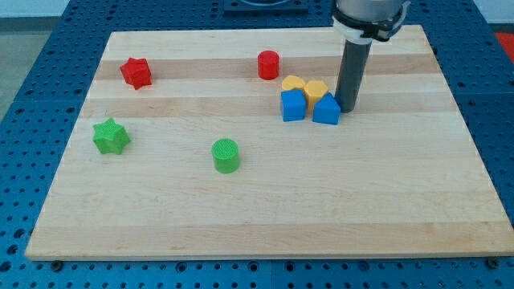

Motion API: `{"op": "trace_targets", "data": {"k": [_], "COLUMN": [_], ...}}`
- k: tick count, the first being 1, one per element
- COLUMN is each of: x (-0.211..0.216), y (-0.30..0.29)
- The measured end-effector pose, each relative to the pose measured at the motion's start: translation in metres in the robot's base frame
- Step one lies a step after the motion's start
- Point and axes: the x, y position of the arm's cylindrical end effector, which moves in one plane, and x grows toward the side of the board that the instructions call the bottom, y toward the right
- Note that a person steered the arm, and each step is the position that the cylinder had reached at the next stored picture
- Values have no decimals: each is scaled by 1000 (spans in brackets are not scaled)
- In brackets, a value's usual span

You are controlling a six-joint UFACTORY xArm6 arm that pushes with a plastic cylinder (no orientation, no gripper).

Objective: Push the blue triangle close to the blue cube

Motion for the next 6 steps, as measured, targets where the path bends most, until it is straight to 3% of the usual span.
{"op": "trace_targets", "data": {"k": [6], "x": [31], "y": [-17]}}
